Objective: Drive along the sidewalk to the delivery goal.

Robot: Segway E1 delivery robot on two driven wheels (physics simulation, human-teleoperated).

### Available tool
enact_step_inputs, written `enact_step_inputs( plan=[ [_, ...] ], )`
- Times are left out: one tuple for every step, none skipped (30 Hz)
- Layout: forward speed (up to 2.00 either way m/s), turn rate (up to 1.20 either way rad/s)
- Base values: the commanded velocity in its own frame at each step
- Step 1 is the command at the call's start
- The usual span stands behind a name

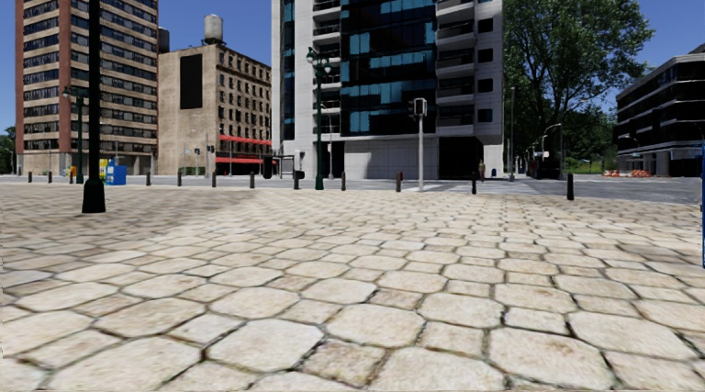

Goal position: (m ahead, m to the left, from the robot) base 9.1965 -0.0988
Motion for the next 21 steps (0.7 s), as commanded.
enact_step_inputs(
  plan=[
    [2.0,0.0],
    [2.0,0.0],
    [2.0,0.0],
    [2.0,0.0],
    [2.0,0.0],
    [2.0,0.0],
    [2.0,0.0],
    [2.0,0.0],
    [2.0,0.0],
    [2.0,0.0],
    [2.0,0.0],
    [2.0,0.0],
    [2.0,0.0],
    [2.0,0.0],
    [2.0,0.0],
    [2.0,0.0],
    [2.0,0.0],
    [2.0,0.0],
    [2.0,0.0],
    [2.0,0.0],
    [2.0,0.0]
  ],
)
